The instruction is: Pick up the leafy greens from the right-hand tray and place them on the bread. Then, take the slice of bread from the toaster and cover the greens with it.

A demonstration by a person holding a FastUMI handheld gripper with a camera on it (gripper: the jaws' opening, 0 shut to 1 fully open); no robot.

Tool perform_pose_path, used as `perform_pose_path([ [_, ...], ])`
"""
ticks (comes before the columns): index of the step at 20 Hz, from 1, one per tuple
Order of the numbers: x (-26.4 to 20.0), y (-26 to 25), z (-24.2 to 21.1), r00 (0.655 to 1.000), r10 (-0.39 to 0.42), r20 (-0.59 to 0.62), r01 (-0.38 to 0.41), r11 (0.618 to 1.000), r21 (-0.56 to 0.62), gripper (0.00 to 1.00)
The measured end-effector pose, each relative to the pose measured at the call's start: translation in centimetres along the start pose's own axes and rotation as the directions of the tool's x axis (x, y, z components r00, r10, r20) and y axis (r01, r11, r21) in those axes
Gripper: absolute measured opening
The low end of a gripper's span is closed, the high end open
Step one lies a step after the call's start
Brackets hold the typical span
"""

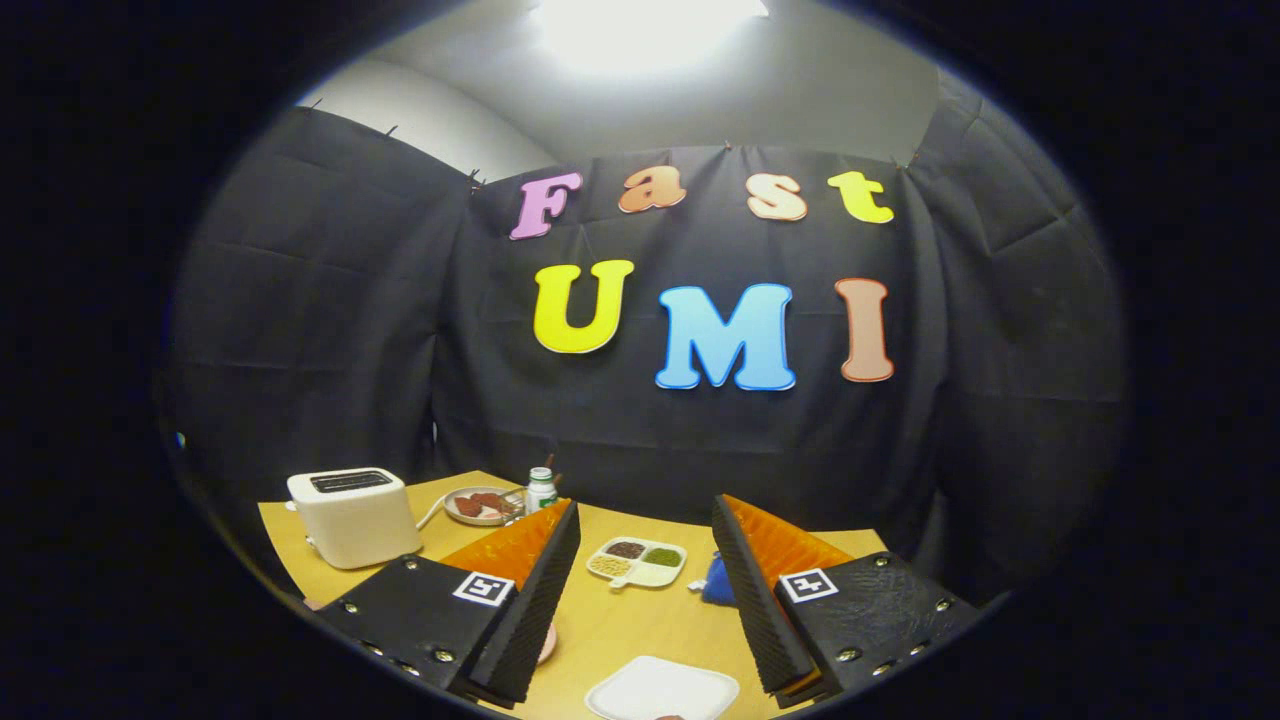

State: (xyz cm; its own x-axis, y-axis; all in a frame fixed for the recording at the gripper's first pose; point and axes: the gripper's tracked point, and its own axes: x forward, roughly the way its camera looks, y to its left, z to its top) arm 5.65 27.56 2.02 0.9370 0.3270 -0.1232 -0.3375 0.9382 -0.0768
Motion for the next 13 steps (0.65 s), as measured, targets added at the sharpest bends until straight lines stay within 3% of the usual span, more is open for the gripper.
perform_pose_path([
  [5, -2.8, -8.9, -0.7, 0.99, -0.141, 0.025, 0.142, 0.989, -0.034, 0.81],
  [13, -5.9, -21.0, -7.2, 0.969, -0.244, 0.031, 0.245, 0.97, -0.01, 0.82],
])
